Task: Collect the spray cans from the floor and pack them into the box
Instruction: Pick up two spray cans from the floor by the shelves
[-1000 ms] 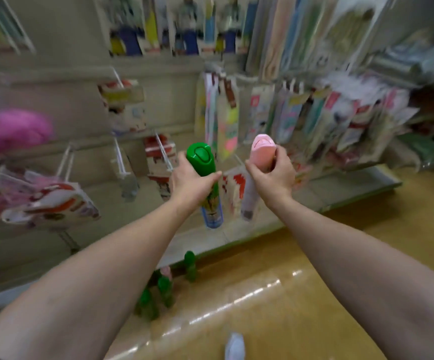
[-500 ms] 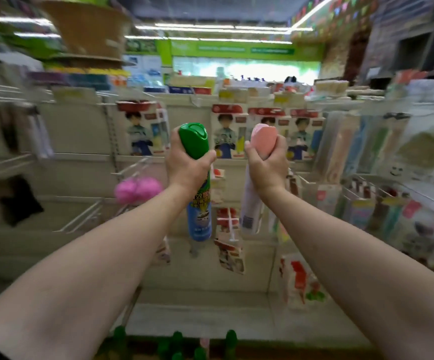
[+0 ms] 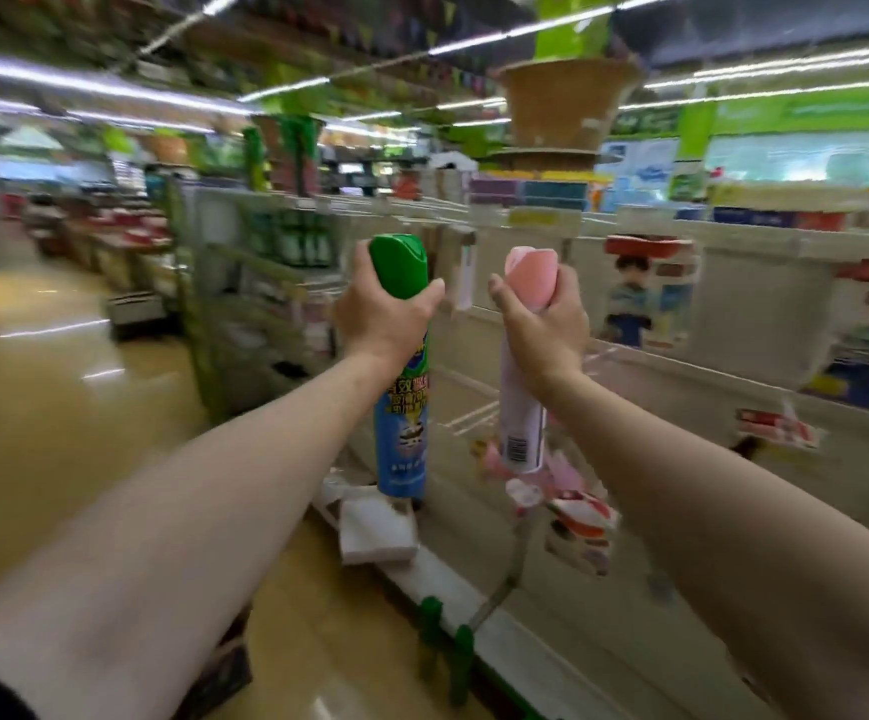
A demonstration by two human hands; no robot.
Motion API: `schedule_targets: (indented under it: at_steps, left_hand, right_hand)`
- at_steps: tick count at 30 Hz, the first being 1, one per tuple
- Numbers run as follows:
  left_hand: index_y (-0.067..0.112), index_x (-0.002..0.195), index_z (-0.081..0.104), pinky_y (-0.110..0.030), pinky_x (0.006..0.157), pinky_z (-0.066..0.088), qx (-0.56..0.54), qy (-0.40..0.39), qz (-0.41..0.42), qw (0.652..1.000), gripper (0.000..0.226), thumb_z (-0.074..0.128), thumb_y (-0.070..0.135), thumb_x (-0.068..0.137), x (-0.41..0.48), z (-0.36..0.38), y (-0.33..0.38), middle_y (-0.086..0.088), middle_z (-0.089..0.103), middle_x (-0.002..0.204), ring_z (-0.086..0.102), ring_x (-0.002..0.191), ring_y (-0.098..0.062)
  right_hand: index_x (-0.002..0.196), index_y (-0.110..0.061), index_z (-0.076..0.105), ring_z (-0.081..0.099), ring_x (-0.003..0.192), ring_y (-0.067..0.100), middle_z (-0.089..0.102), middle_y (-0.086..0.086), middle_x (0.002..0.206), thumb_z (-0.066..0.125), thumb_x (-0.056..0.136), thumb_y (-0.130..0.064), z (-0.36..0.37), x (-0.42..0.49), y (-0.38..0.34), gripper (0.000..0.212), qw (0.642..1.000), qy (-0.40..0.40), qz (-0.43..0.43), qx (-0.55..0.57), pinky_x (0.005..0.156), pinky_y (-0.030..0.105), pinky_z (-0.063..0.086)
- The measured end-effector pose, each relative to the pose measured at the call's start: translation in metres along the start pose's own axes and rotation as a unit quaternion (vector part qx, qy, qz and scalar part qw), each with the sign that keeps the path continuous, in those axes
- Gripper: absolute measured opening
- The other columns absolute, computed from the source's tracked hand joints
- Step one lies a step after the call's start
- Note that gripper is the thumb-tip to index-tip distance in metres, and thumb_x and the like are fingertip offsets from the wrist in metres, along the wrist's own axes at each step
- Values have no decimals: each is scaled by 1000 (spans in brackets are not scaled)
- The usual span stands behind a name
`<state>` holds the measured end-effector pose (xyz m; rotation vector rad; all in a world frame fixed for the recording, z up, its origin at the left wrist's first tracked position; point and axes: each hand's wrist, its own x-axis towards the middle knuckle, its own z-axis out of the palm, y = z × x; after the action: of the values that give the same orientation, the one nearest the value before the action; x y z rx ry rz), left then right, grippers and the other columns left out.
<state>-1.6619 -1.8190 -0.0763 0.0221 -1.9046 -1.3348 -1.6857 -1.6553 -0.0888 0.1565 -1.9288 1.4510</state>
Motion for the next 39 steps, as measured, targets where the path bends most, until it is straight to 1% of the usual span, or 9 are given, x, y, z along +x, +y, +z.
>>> schedule_targets:
  at_steps: [4, 8, 13, 16, 21, 24, 31, 34, 39]
  left_hand:
    - [22, 126, 48, -39, 81, 59, 49, 60, 3, 997, 64, 80, 44, 75, 51, -62, -40, 4, 63, 102, 65, 88, -20]
    - [18, 138, 45, -28, 77, 48, 99, 114, 2, 988, 74, 81, 41, 77, 91, -121, -74, 6, 58, 107, 62, 94, -19]
    - [22, 121, 50, -39, 79, 58, 142, 166, -16, 976, 63, 82, 45, 71, 128, -186, -117, 5, 66, 98, 66, 85, -21]
    - [27, 117, 46, -37, 80, 57, 172, 189, -27, 966, 60, 82, 44, 73, 146, -215, -138, 8, 63, 95, 65, 85, -20]
    - [22, 119, 48, -32, 74, 54, 214, 229, -46, 949, 61, 82, 45, 74, 179, -244, -182, 6, 63, 93, 65, 85, -21]
    - [25, 125, 47, -37, 82, 57, 216, 252, -55, 942, 69, 81, 47, 69, 201, -256, -215, 9, 62, 99, 65, 89, -18]
    - [28, 119, 46, -35, 82, 55, 264, 310, -92, 909, 62, 83, 42, 71, 236, -270, -279, 5, 64, 107, 64, 94, -16]
    - [32, 112, 45, -41, 85, 57, 280, 321, -104, 899, 60, 83, 44, 67, 247, -275, -306, 7, 65, 104, 65, 93, -17]
    - [24, 129, 45, -41, 91, 55, 291, 327, -137, 889, 72, 86, 43, 72, 270, -288, -355, 6, 62, 111, 62, 99, -17]
  right_hand:
    - [115, -21, 55, 61, 85, 17, 61, -7, 94, 75, 83, -53, 101, -3, -22, 49, 997, -57, -10, 53, 76, 36, 51]
    - [111, -22, 55, 60, 83, 15, 59, -10, 90, 76, 83, -53, 189, -12, -43, 47, 989, -102, -8, 103, 71, 30, 47]
    - [108, -21, 55, 62, 87, 21, 61, -6, 91, 74, 82, -56, 284, -24, -65, 48, 977, -156, -1, 144, 78, 38, 51]
    - [108, -20, 55, 62, 90, 22, 60, -5, 92, 73, 82, -57, 330, -26, -73, 49, 968, -200, -10, 154, 75, 34, 47]
    - [112, -19, 56, 61, 94, 22, 63, 0, 103, 73, 82, -58, 407, -22, -71, 52, 948, -251, -18, 192, 80, 37, 50]
    - [117, -21, 56, 62, 95, 20, 62, -1, 105, 73, 81, -62, 455, -16, -61, 57, 936, -284, -25, 206, 80, 37, 53]
    - [115, -19, 56, 61, 90, 18, 63, -2, 102, 73, 81, -58, 546, -7, -35, 54, 906, -360, -30, 220, 76, 34, 49]
    - [119, -18, 55, 61, 94, 20, 62, -3, 104, 74, 81, -57, 581, -11, -24, 57, 894, -390, -16, 220, 81, 37, 51]
    - [111, -21, 54, 61, 94, 23, 60, -4, 97, 73, 80, -60, 642, -24, -4, 54, 885, -420, -9, 198, 85, 45, 53]
